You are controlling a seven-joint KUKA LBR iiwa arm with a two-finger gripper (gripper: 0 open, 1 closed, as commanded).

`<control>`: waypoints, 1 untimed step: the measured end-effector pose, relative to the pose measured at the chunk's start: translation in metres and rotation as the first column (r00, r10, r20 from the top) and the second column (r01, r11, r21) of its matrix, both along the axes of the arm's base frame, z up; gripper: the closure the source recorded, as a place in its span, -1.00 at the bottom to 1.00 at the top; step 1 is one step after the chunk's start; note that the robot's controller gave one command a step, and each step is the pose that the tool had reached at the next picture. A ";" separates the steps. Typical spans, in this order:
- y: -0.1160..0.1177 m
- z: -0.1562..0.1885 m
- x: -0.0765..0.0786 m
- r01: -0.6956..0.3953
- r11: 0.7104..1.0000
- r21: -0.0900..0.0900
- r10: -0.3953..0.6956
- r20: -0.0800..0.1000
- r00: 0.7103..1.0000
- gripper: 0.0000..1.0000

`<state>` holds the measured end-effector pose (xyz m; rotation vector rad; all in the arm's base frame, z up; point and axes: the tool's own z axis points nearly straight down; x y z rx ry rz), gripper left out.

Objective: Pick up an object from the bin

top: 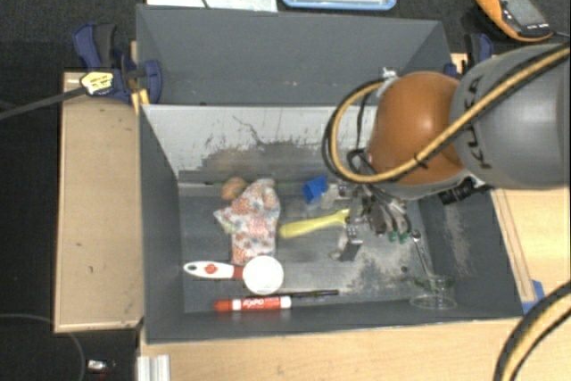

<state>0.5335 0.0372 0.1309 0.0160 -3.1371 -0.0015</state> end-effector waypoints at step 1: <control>0.000 0.003 0.002 0.001 1.000 0.000 -0.001 0.007 1.000 -1.00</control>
Offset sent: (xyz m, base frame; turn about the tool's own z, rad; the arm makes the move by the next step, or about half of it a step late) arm 0.0212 0.0051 -0.0609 -0.0907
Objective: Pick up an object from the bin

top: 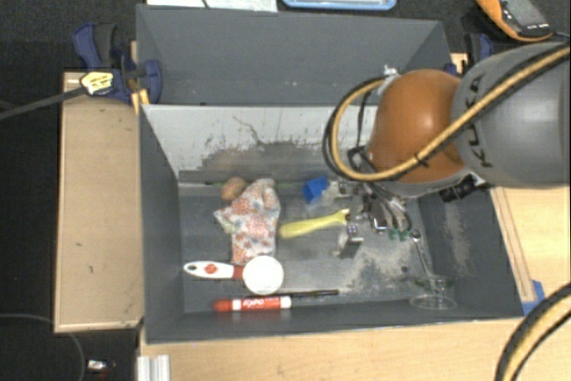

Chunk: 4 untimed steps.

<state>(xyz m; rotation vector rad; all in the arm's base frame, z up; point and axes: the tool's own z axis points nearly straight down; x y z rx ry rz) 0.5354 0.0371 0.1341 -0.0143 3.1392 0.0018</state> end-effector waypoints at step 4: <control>0.007 -0.067 0.026 -0.089 0.996 0.001 0.089 0.015 0.996 -1.00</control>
Offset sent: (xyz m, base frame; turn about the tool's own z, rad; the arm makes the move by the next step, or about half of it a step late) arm 0.0238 0.0090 -0.0641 -0.1015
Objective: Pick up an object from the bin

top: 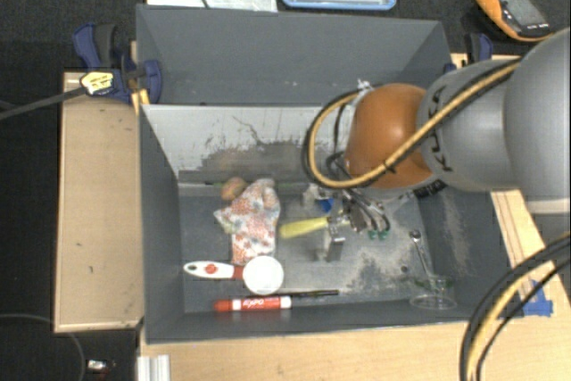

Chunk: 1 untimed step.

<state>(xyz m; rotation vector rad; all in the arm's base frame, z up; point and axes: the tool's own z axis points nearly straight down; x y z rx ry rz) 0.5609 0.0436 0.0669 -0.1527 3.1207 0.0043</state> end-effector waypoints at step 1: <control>0.000 0.003 0.001 0.004 1.000 0.001 -0.004 0.004 1.000 1.00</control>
Offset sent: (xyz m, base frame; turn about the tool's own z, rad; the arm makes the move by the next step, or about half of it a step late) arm 0.0000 0.0000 0.0000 0.0000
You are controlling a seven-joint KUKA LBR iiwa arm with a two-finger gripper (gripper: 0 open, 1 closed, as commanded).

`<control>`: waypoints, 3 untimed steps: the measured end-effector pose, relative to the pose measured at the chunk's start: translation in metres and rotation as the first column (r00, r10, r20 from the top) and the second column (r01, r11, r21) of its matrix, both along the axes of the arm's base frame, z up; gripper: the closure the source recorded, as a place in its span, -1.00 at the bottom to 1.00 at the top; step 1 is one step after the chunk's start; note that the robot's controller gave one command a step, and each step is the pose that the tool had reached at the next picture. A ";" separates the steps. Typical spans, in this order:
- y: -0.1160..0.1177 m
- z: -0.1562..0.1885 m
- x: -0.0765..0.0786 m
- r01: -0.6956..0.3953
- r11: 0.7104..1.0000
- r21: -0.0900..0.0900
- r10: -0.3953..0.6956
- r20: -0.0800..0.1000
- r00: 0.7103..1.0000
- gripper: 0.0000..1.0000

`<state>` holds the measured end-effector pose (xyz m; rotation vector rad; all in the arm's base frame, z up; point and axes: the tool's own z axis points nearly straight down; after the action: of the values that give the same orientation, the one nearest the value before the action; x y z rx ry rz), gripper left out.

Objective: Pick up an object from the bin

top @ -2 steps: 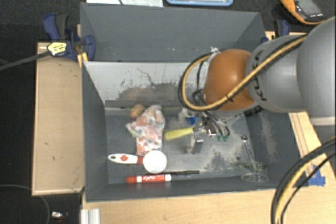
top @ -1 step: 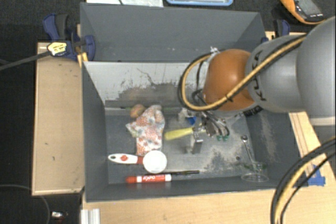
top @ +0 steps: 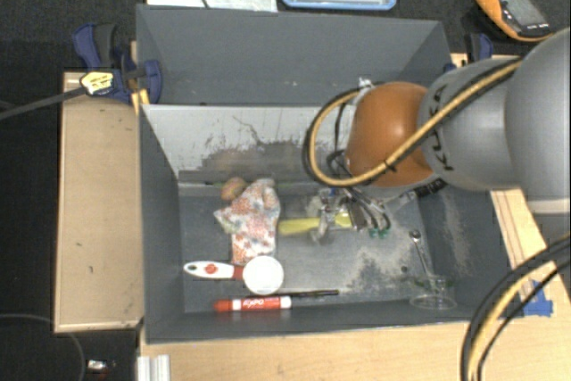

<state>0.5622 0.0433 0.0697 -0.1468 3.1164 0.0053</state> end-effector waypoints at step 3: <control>0.000 0.020 0.000 0.003 1.000 0.001 -0.003 0.006 1.000 1.00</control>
Offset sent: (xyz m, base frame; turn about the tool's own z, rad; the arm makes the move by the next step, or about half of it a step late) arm -0.0002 0.0000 0.0137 0.0002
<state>0.5627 0.0434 0.0895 -0.1419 3.1106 0.0069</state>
